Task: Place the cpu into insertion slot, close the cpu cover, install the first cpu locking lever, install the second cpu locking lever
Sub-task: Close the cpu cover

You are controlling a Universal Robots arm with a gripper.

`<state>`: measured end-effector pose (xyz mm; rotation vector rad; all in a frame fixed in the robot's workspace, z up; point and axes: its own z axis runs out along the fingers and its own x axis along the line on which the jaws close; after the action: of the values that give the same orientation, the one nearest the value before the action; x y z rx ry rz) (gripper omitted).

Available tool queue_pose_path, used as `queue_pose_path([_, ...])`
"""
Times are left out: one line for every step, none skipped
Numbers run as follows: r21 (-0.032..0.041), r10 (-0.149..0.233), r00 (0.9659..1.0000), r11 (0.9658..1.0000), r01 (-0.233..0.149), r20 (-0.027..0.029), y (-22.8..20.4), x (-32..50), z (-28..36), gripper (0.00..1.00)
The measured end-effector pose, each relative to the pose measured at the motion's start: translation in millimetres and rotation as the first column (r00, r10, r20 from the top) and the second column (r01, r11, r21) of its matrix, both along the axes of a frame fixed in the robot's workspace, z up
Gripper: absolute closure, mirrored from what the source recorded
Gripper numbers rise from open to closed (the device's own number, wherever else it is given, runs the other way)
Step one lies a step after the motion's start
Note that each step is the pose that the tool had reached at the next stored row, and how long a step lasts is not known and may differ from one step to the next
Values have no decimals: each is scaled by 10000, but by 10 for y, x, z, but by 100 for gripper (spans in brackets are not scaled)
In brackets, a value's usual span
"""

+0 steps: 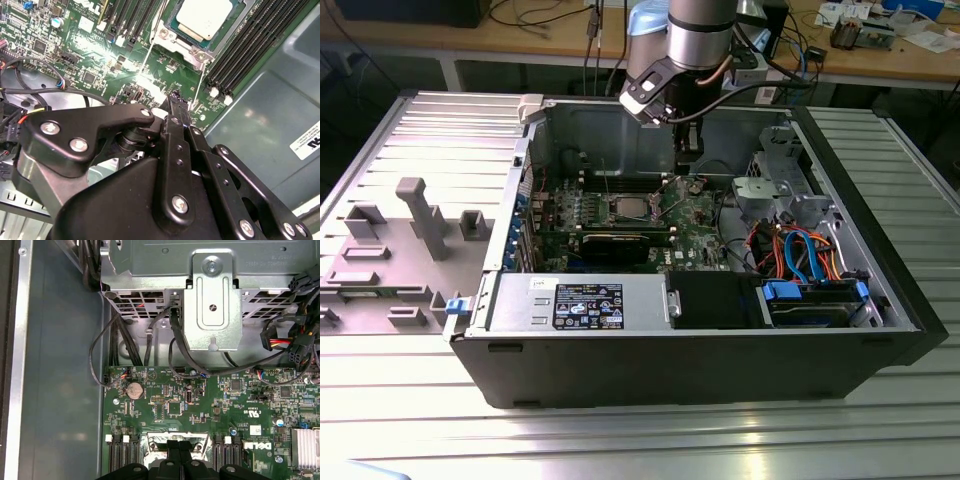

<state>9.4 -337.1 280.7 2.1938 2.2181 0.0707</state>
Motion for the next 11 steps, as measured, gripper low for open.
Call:
queue_pose_path([1, 0, 10000, 10000, 0, 0, 0, 0, 0, 89])
queue_pose_path([2, 0, 10000, 10000, 0, 0, 0, 0, 0, 89])
queue_pose_path([2, 0, 10000, 10000, 0, 0, 0, 0, 0, 89])
queue_pose_path([4, 0, 10000, 10000, 0, 0, 0, 0, 0, 89])
queue_pose_path([4, 1, 10000, 10000, -1, 0, 0, 0, 0, 89])
queue_pose_path([6, 0, 10000, 10000, 0, 0, 0, 0, 0, 89])
queue_pose_path([9, 0, 10000, 10000, 0, 0, 0, 0, 0, 89])
queue_pose_path([9, 0, 10000, 10000, 0, 0, 0, 0, 0, 89])
queue_pose_path([9, 0, 10000, 10000, 0, -1, 0, 0, 0, 89])
queue_pose_path([10, 3, 10000, 10000, -3, 0, 0, 7, 0, 89])
queue_pose_path([10, 0, 10000, 10000, 0, -1, 0, 18, 0, 89])
